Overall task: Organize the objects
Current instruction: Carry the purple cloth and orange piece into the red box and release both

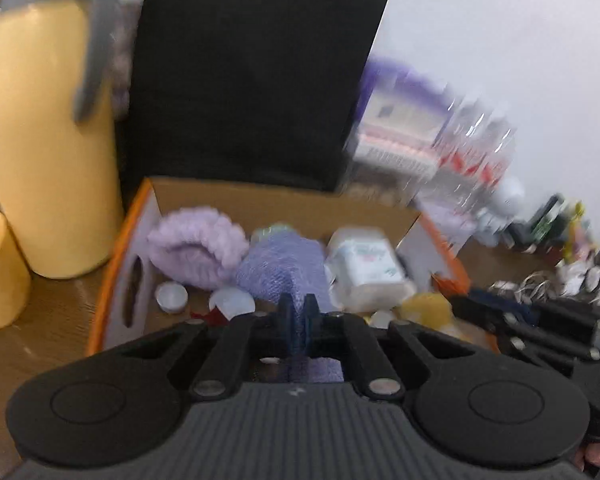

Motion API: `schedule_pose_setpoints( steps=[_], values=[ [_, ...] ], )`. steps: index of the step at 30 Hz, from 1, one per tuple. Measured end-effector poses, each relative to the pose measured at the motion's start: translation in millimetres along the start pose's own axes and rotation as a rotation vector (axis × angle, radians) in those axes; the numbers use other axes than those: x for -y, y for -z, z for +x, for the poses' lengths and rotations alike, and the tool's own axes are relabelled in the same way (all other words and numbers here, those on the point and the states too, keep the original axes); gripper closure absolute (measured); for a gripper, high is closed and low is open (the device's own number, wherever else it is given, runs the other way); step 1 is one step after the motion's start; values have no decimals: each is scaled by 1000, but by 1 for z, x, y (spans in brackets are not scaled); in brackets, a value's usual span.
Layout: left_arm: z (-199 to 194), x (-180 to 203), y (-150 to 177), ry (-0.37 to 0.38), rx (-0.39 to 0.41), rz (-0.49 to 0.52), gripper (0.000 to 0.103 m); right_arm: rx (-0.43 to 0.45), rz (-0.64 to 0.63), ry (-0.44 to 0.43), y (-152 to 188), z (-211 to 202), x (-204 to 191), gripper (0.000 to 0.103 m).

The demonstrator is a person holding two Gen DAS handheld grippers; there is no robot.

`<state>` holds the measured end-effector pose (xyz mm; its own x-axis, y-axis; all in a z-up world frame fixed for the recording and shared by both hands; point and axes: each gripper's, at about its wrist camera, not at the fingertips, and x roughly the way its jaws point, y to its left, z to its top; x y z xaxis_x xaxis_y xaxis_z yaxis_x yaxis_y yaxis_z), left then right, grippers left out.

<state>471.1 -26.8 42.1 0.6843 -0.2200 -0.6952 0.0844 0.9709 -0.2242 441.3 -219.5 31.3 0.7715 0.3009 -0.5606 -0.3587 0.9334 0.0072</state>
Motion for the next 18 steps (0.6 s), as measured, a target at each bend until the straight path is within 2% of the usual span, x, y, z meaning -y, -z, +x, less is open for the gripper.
schedule_pose_setpoints(
  steps=[1,3,4,5,6,8,9,10,12,14,18],
  values=[
    [9,-5,2,-13,-14,-30,87,-30,-5,-19,-3,17,-1,93],
    [22,-19,9,-43,-32,-116,68,-79,5,-48,-5,43,0,92],
    [23,-23,12,-32,-38,-145,55,-98,19,-55,-4,54,2,83],
    [21,-27,14,-6,-36,-166,52,-108,35,-52,-3,62,3,74],
    [15,-30,16,15,-26,-166,51,-114,53,-47,-1,67,5,72],
    [0,-29,15,6,30,-135,35,-93,79,-50,3,65,8,72],
    [-9,-28,13,-15,71,-117,31,-85,90,-50,4,63,9,72],
    [-16,-27,10,-34,104,-98,27,-75,101,-46,4,58,11,72],
    [-32,-26,6,-51,142,-85,27,-51,113,-39,1,44,14,70],
    [-50,-26,5,-37,169,-95,26,-23,114,-34,-3,27,14,62],
    [-93,-24,20,-34,233,-76,21,29,88,-17,3,-21,4,58]
  ],
)
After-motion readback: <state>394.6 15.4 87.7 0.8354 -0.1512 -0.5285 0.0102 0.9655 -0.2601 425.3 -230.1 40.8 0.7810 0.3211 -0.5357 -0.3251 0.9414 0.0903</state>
